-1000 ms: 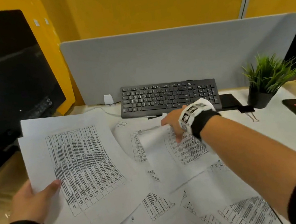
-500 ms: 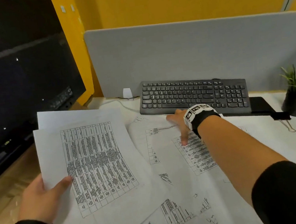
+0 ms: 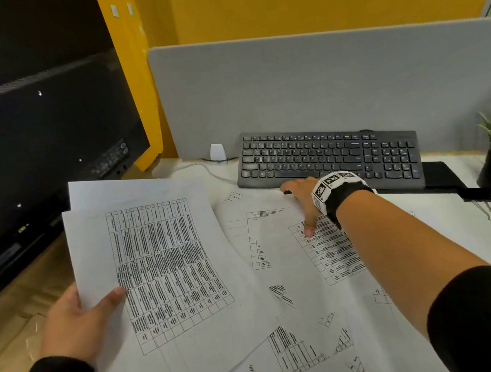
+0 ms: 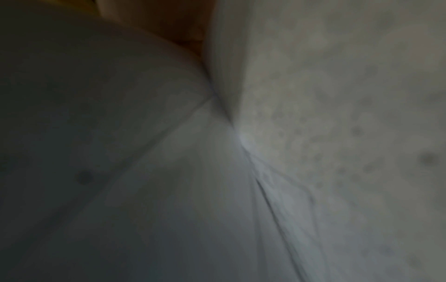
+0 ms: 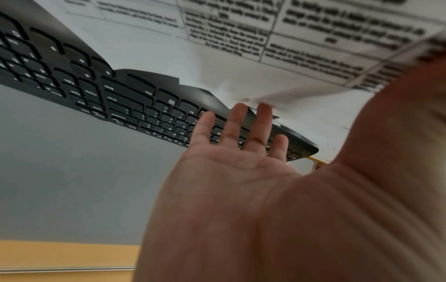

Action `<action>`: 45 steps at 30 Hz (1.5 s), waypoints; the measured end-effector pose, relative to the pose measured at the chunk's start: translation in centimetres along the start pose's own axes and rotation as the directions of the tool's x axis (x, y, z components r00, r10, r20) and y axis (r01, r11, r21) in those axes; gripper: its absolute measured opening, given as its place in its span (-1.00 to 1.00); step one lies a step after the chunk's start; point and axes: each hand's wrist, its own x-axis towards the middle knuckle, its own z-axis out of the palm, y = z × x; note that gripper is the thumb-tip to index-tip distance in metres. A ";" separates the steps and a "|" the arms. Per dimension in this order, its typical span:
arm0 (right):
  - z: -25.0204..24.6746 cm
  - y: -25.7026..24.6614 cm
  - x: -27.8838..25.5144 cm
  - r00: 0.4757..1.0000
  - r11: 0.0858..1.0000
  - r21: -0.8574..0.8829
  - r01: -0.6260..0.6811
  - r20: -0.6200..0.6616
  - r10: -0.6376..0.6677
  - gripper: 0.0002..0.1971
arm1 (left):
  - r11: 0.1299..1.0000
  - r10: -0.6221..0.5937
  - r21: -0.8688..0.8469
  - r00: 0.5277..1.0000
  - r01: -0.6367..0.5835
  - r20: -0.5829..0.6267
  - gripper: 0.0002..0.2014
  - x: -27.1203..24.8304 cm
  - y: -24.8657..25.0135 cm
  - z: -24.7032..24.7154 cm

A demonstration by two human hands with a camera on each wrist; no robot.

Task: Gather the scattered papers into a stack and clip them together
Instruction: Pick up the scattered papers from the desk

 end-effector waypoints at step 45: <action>0.5 0.8 -1.0 0.998 0.980 0.198 -0.029 -0.047 0.039 -0.60 | 1.000 0.011 0.022 0.999 -0.010 -0.033 -0.68 1.0 -0.7 -1.2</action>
